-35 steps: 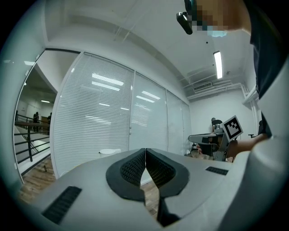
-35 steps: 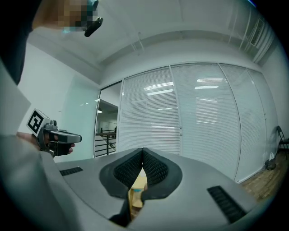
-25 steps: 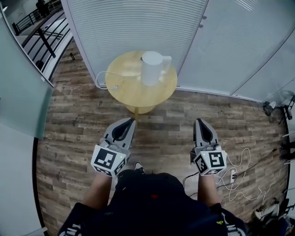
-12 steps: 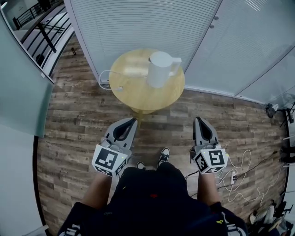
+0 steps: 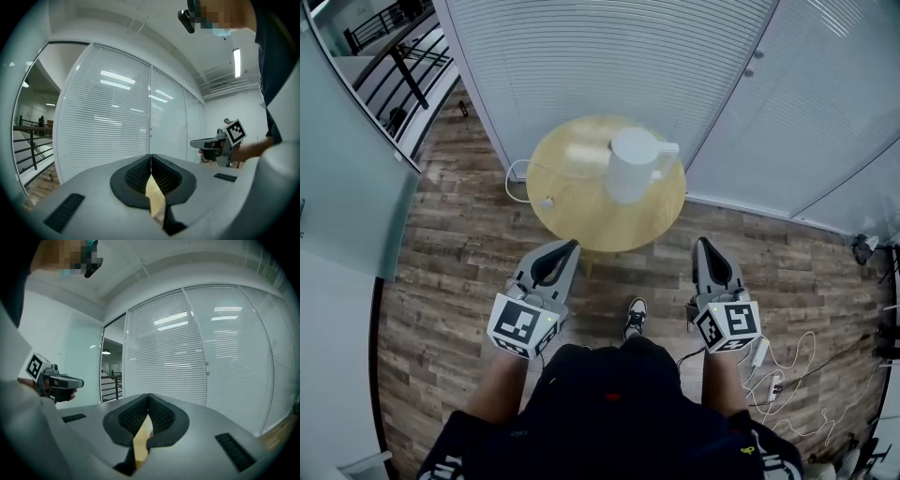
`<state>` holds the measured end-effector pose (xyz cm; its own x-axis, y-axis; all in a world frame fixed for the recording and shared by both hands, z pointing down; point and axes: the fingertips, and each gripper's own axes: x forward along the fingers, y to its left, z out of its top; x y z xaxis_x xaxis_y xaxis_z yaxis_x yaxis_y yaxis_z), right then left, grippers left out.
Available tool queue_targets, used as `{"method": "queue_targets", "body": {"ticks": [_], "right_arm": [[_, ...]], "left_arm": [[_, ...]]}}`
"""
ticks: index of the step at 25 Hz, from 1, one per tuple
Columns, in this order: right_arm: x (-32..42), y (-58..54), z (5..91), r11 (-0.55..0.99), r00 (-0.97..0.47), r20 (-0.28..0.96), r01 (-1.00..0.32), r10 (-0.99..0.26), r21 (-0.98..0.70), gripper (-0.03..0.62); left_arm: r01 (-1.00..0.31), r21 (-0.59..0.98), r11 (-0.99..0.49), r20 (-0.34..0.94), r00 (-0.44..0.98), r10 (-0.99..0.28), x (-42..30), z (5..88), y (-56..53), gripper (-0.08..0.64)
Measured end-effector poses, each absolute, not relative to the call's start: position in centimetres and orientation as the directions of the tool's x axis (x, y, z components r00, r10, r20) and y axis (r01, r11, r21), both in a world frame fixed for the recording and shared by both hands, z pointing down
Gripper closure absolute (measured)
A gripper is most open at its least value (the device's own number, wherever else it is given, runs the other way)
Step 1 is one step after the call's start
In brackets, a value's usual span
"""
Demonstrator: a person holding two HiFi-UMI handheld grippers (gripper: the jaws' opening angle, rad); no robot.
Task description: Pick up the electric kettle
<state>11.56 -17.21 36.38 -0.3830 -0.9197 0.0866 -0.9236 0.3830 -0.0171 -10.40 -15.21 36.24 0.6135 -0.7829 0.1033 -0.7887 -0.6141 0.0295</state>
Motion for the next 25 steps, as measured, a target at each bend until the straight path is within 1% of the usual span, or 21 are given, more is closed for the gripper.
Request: {"method": "queue_targets", "body": {"ticks": [9, 17, 21, 25], "right_arm": [[16.8, -27.2, 37.2, 0.439, -0.44, 0.099, -0.898, -0.892, -0.04, 0.568], [21.3, -35.2, 40.6, 0.5, -0.501, 0.157, -0.865, -0.851, -0.051, 0.566], [21.8, -38.5, 43.0, 0.507, -0.505, 0.194, -0.861, -0.841, -0.046, 0.566], [20.7, -40.6, 44.8, 0.514, -0.506, 0.223, -0.857, -0.833, -0.025, 0.565]], "left_arm": [[-0.831, 0.024, -0.556, 0.13, 0.554, -0.822, -5.1, 36.1, -23.9, 0.537], [-0.876, 0.014, -0.482, 0.167, 0.478, -0.862, -0.2, 37.4, -30.4, 0.537], [-0.891, 0.025, -0.453, 0.2, 0.448, -0.871, 0.4, 38.6, -32.4, 0.537], [-0.902, 0.045, -0.43, 0.224, 0.428, -0.875, -0.7, 40.0, -33.6, 0.537]]}}
